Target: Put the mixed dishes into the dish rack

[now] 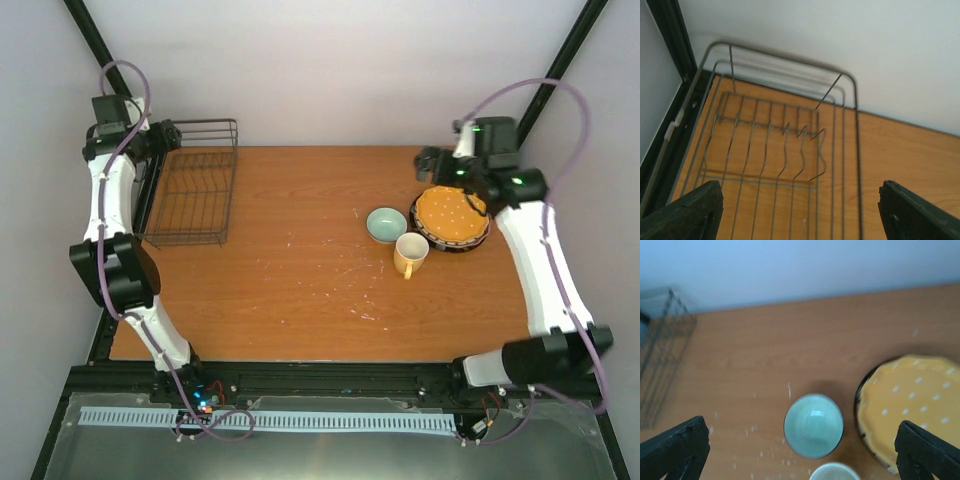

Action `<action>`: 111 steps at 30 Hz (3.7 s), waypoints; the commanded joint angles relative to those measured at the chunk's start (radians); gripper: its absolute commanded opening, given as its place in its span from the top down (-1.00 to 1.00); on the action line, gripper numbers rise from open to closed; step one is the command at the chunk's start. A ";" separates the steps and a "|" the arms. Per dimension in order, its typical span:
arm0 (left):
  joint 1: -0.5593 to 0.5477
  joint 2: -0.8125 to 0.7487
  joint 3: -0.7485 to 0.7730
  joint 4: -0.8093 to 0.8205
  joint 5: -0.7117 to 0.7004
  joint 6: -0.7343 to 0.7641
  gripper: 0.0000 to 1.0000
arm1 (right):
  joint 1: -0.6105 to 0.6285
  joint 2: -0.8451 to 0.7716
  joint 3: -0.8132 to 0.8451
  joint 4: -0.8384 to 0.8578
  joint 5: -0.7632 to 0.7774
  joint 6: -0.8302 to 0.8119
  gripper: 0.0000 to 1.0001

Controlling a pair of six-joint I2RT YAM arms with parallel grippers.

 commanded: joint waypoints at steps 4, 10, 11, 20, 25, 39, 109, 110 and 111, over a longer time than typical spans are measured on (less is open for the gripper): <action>-0.099 0.089 -0.010 -0.151 -0.182 0.162 -0.52 | 0.101 0.075 -0.027 -0.110 0.004 -0.016 -1.00; -0.180 0.045 -0.214 -0.230 -0.239 0.200 -0.05 | 0.108 0.082 -0.009 -0.138 0.016 -0.037 -0.99; -0.182 0.026 -0.267 -0.216 -0.248 0.200 0.00 | 0.110 0.085 -0.011 -0.138 0.018 -0.043 -0.99; -0.182 -0.009 -0.430 -0.161 -0.333 0.173 0.27 | 0.113 0.095 -0.003 -0.131 0.001 -0.073 -1.00; -0.187 0.047 -0.430 -0.133 -0.277 0.155 0.38 | 0.113 0.103 -0.003 -0.132 0.004 -0.083 -1.00; -0.308 0.228 -0.329 -0.068 -0.239 0.105 0.66 | 0.113 0.098 -0.005 -0.129 0.046 -0.105 -1.00; -0.996 -0.333 -0.298 -0.530 -0.744 -0.682 -0.99 | 0.311 -0.015 -0.264 -0.135 -0.048 -0.074 -0.74; -0.980 -0.335 -0.328 -0.563 -0.755 -0.700 -1.00 | 0.325 0.028 -0.257 -0.147 -0.021 -0.077 -0.68; -0.956 -0.339 -0.360 -0.593 -0.758 -0.718 -0.99 | 0.337 0.079 -0.240 -0.166 -0.005 -0.080 -0.58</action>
